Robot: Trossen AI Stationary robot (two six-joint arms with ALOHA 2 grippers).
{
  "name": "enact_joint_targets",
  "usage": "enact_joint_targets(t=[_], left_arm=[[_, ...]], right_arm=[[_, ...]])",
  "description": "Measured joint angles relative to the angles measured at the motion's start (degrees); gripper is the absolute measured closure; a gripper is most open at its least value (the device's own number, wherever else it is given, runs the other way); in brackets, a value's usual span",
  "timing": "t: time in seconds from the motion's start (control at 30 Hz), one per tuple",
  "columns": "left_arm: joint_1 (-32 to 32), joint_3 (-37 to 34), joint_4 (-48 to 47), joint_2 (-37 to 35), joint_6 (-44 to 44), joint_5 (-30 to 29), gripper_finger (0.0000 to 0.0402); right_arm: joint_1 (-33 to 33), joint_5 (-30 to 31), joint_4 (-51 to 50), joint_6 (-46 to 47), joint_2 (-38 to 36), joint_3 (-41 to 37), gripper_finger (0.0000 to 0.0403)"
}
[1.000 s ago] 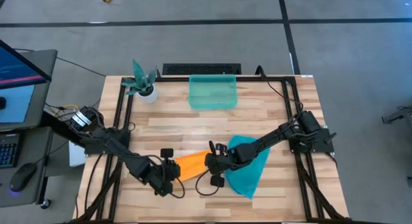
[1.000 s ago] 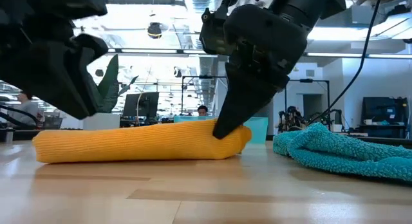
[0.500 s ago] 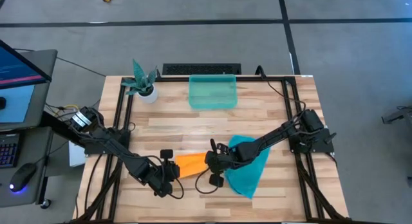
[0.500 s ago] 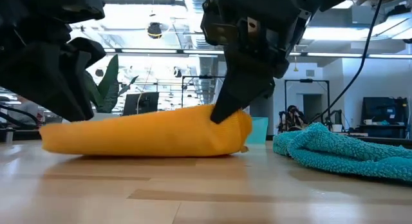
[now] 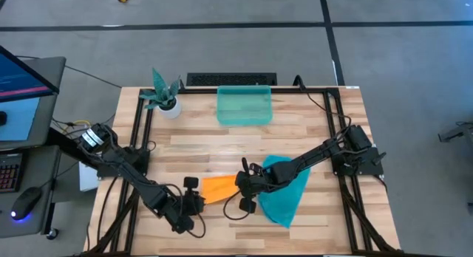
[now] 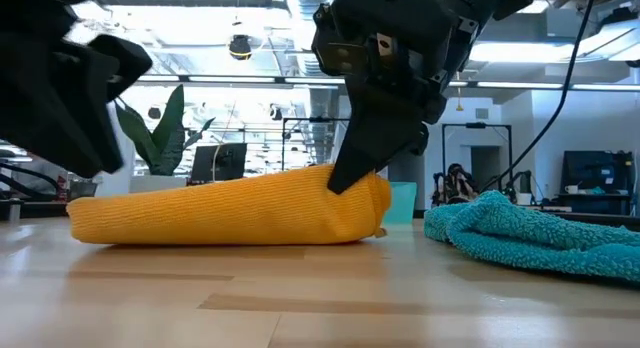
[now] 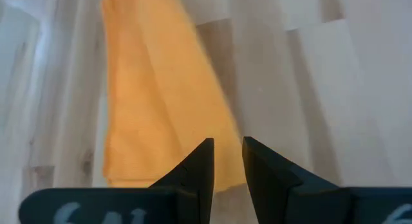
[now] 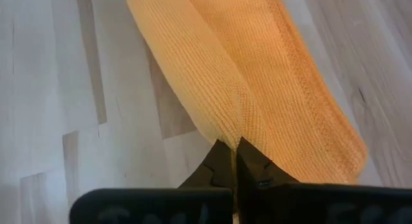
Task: Roll microfiber towels into tight, uniform cylinder then place into a basket
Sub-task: Roll the yellow microfiber cloth
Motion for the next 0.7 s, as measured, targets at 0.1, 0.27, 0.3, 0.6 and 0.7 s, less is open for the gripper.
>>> enact_joint_targets(t=[0.1,0.27,0.3,0.6,0.7], left_arm=[[-0.5,0.0,0.0,0.0,-0.3,-0.1,0.0327],[-0.1,0.0,0.4,0.0,-0.4,0.4,0.0327],[0.0,0.0,0.8,0.0,-0.4,0.7,0.0327],[1.3,0.1,2.9,0.0,-2.4,4.5,0.0292],[1.6,0.1,3.1,0.5,-2.8,4.0,0.0257]], right_arm=[[0.0,0.0,0.0,0.0,0.0,0.0,0.0386],[0.0,0.0,0.0,0.0,0.0,0.0,0.039],[0.0,0.0,0.0,0.0,0.0,0.0,0.0393],[0.0,0.0,0.0,-0.1,0.0,0.0,0.0384],[0.0,0.0,0.0,-0.1,0.0,0.0,0.0394]])
